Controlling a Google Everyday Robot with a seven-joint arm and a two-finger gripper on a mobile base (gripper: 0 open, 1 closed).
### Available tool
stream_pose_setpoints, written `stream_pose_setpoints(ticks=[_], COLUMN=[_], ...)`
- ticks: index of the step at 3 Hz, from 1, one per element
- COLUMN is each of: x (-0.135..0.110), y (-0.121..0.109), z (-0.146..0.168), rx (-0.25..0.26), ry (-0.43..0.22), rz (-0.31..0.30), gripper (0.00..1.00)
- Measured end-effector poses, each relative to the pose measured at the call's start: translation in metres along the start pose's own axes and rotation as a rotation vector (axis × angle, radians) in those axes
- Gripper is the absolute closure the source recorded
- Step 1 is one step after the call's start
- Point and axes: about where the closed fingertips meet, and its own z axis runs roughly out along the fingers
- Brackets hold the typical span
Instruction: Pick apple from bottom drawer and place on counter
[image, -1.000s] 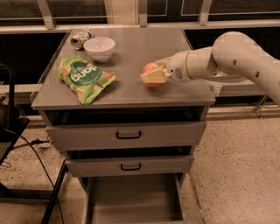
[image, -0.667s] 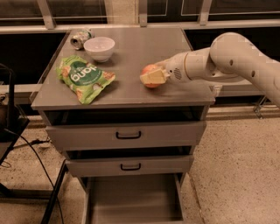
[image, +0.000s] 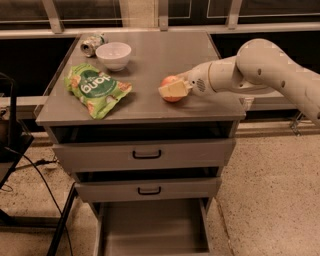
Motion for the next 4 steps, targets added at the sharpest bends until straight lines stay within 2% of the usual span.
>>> stream_pose_setpoints(ticks=[1, 4], x=[-0.0002, -0.0002], y=[0.0003, 0.0004], z=[0.0009, 0.0010], rx=[-0.006, -0.006], ry=[0.006, 0.006], rz=[0.004, 0.004], gripper=[0.97, 0.28])
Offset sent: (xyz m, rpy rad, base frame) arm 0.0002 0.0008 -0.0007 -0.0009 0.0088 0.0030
